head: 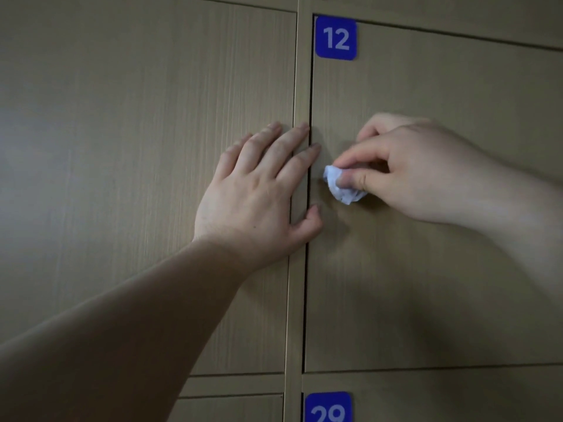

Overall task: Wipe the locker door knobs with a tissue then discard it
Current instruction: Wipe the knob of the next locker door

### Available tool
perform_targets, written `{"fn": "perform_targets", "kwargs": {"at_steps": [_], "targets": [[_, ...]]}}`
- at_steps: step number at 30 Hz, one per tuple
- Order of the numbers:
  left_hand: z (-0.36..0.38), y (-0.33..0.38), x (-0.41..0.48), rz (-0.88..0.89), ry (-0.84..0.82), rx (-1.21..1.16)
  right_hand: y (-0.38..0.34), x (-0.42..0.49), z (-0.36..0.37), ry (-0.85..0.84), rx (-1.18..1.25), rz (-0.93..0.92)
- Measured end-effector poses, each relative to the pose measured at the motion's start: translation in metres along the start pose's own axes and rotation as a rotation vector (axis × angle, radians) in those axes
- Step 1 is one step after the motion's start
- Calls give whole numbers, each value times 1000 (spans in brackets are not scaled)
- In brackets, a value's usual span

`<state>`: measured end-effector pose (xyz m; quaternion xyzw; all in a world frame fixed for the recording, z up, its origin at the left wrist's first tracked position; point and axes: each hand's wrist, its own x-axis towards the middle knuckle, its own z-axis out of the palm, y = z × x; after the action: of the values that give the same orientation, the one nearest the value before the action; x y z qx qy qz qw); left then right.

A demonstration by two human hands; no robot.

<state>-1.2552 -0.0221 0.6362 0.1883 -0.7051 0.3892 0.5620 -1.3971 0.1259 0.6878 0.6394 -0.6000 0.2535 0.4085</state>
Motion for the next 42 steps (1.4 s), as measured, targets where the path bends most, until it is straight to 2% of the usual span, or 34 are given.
{"fn": "perform_targets", "kwargs": {"at_steps": [3,11,16,19,21,24,29,31,35,42], "targets": [[0,0,0,0,4,-2,0,1,-3,-50,3,-7],[1,1,0,-1,18,-1,1,1,12,-136,224,95],[1,2,0,1,9,5,2,-4,31,-75,523,224],[0,2,0,0,-2,13,0,-9,43,23,586,290],[1,1,0,1,7,13,-3,-12,42,63,533,283],[2,1,0,2,17,9,-4,-13,29,89,322,192],[2,1,0,-2,22,14,-10,-3,13,-55,109,87],[2,1,0,-4,18,12,-6,3,12,-93,98,69],[2,1,0,2,28,11,2,6,21,-152,491,170],[1,1,1,1,8,14,-9,-3,48,79,942,416]]}}
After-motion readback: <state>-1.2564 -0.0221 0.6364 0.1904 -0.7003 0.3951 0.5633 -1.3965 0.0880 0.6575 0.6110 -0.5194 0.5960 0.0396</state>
